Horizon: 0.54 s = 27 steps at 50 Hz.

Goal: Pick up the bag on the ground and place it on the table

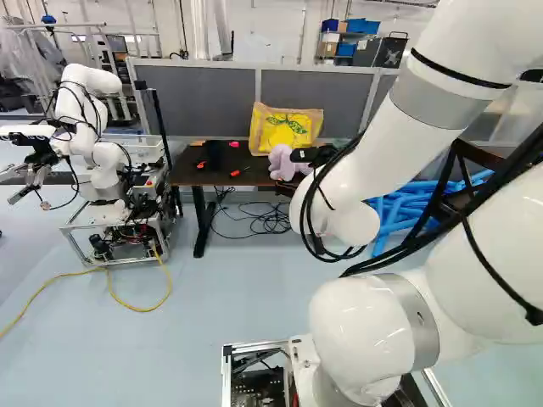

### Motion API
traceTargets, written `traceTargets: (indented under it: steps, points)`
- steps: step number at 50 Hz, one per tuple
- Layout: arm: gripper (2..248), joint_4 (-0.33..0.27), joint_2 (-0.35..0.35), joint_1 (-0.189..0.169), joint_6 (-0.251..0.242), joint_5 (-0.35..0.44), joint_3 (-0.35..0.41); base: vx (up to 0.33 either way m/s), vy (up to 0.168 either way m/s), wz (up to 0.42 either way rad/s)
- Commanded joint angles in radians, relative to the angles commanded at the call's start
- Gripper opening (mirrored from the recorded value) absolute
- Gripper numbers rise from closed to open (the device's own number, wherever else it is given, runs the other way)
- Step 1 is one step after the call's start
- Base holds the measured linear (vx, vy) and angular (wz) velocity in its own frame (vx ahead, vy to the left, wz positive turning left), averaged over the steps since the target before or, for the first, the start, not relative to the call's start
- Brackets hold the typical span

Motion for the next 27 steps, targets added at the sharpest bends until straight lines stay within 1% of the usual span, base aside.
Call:
traceTargets:
  steps: [27]
  points:
    - [247, 0.0, 0.002, 0.0, -0.003, 0.005, 0.005, 0.0, 0.0, 0.0]
